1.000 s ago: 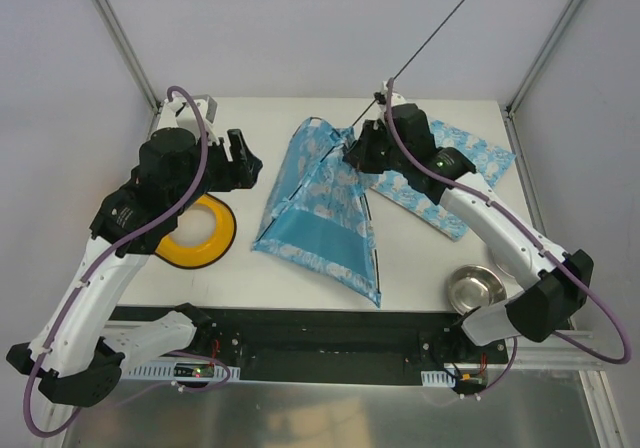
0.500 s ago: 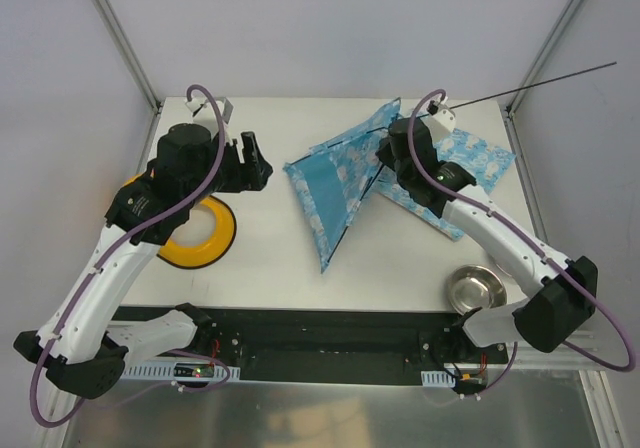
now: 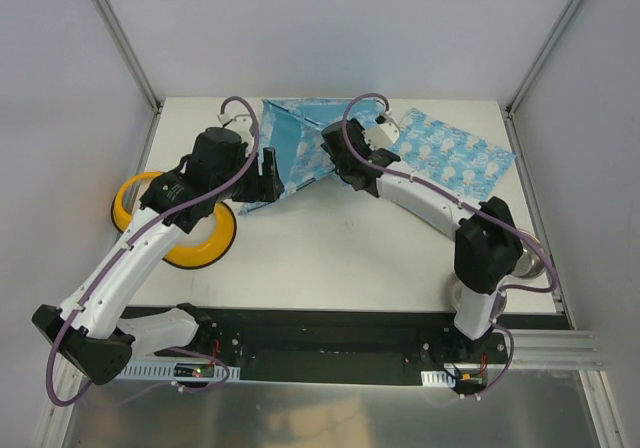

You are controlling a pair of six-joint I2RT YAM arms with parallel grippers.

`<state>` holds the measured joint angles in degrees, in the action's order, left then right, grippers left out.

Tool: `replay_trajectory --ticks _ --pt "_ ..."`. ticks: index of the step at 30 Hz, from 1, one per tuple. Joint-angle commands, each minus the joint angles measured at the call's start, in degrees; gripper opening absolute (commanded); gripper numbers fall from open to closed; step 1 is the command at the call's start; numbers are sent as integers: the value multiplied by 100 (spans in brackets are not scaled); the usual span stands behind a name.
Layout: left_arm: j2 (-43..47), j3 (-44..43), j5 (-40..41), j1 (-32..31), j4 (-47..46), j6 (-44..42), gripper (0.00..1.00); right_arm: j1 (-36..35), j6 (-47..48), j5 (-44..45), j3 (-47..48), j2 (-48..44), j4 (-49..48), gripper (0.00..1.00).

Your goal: Set up the pet tent

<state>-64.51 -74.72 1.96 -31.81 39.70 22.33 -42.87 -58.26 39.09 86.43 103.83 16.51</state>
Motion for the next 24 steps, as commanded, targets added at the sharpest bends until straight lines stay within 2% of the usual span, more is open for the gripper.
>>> replay_trajectory --ticks 1,4,8,11,13,16,20,24 --pt "9 36 42 8 -217 -26 73 -99 24 -111 524 -99 281 76" --pt "-61 80 -28 9 -305 -62 73 15 542 -550 156 -590 484 85" --pt "-184 177 -116 8 -472 -44 73 471 1788 -2208 -731 -1574 467 87" --pt "-264 238 -151 9 -612 -9 73 919 2931 -3151 -1155 -2155 921 87" --pt "-316 265 -152 8 -674 -9 73 1140 3738 -3127 -1251 -2340 1572 87" --pt "-351 282 -169 17 -762 0 73 1377 5004 -3187 -1576 -2482 2030 87" --pt "-387 317 -178 8 -815 -9 73 1466 6508 -3460 -1683 -1931 2732 86" --pt "-387 291 -187 8 -824 0 73 1466 6907 -3496 -1594 -1332 2744 82"
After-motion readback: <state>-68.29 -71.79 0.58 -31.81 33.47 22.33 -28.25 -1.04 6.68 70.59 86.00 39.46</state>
